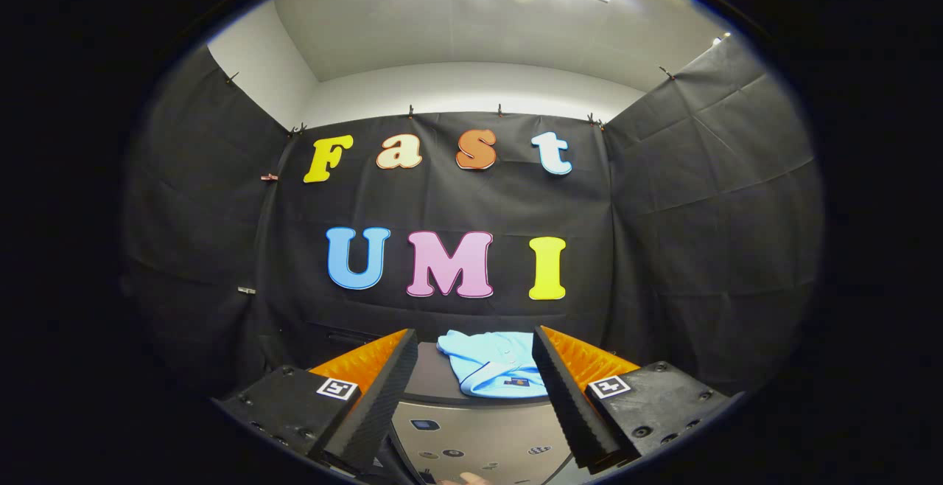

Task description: Put the clothes into the washing machine and then close the washing machine lid.

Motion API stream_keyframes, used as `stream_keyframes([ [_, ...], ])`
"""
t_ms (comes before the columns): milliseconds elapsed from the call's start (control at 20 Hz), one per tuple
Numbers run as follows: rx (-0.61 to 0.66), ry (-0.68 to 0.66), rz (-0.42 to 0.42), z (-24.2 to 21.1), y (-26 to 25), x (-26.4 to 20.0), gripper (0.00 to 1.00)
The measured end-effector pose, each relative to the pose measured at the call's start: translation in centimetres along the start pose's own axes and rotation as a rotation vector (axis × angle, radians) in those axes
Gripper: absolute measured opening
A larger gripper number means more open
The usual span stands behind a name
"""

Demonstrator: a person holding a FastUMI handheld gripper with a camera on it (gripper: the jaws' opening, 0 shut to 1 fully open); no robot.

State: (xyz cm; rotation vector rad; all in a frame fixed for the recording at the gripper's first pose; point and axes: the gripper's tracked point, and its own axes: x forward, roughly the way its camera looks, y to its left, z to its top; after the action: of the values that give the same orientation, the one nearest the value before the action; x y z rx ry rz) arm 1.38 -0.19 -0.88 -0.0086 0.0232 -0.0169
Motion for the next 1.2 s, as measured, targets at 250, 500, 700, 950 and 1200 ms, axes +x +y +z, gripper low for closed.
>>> stream_keyframes([
  [250,-0.001,0.014,-0.006,-0.2,-0.4,1.4,0.97],
  [500,0.016,0.032,-0.005,0.2,-1.0,4.8,0.97],
  [700,-0.001,0.072,-0.014,-0.3,-1.7,8.7,0.98],
  [950,0.013,0.166,-0.009,-1.6,-2.6,14.4,0.98],
  [1200,0.022,0.317,0.013,-5.0,-3.2,20.1,0.98],
])
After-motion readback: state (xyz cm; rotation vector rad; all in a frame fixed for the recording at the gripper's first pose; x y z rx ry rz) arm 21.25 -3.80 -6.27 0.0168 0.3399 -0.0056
